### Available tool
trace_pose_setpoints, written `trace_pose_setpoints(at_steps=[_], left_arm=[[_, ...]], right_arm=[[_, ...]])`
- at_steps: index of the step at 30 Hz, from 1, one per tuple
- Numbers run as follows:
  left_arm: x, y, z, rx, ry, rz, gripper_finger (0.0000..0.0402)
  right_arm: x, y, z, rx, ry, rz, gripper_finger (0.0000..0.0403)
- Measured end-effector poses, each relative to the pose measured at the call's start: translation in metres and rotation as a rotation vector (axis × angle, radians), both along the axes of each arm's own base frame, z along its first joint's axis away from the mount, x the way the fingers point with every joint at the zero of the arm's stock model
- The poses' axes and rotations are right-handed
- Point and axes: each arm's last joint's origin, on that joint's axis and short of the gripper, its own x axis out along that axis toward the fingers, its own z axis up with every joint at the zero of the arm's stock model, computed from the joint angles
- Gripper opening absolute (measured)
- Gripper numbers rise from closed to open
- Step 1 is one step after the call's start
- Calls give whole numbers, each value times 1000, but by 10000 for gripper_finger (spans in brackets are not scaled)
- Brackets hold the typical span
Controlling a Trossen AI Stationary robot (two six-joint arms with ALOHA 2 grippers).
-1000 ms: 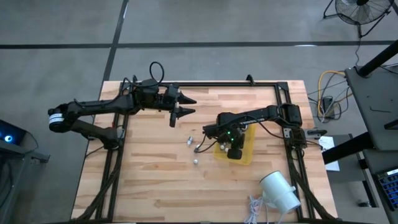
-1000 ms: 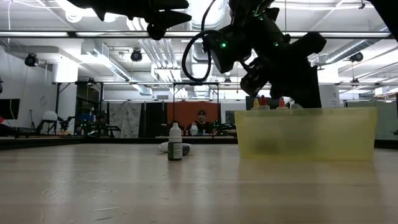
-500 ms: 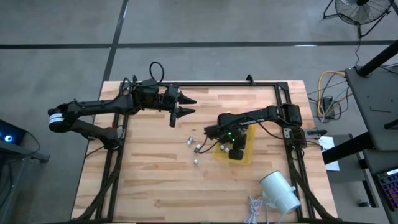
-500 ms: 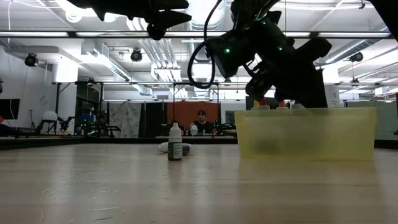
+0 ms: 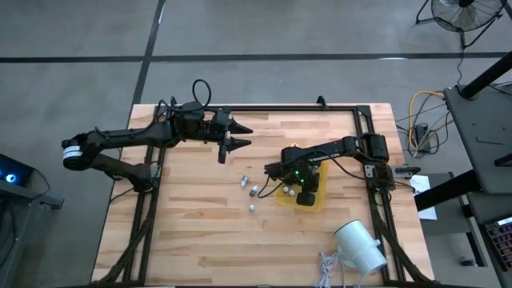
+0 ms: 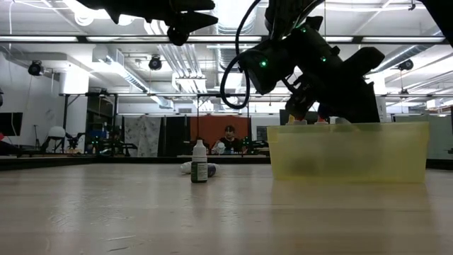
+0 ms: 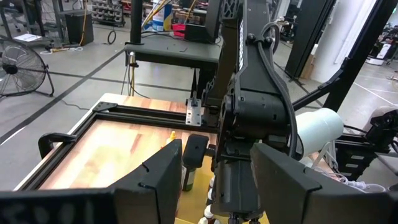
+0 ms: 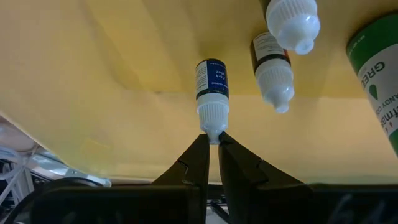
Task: Pick & Place food coloring
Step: Put the top right small dark blue food coloring bottle into the yellow bin
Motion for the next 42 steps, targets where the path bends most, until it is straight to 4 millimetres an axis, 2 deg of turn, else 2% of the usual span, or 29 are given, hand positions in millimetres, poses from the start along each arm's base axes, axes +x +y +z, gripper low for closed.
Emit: trace_pose_setpoints(at_steps=[15, 32, 42], left_arm=[[0, 0, 0, 0, 0, 0, 163], [0, 0, 0, 0, 0, 0, 163], [0, 0, 0, 0, 0, 0, 163]], right_arm=[[0, 0, -1, -3, 1, -5, 26], [-12, 0, -11, -8, 81, -15, 26], [-12, 0, -12, -7, 80, -13, 27]])
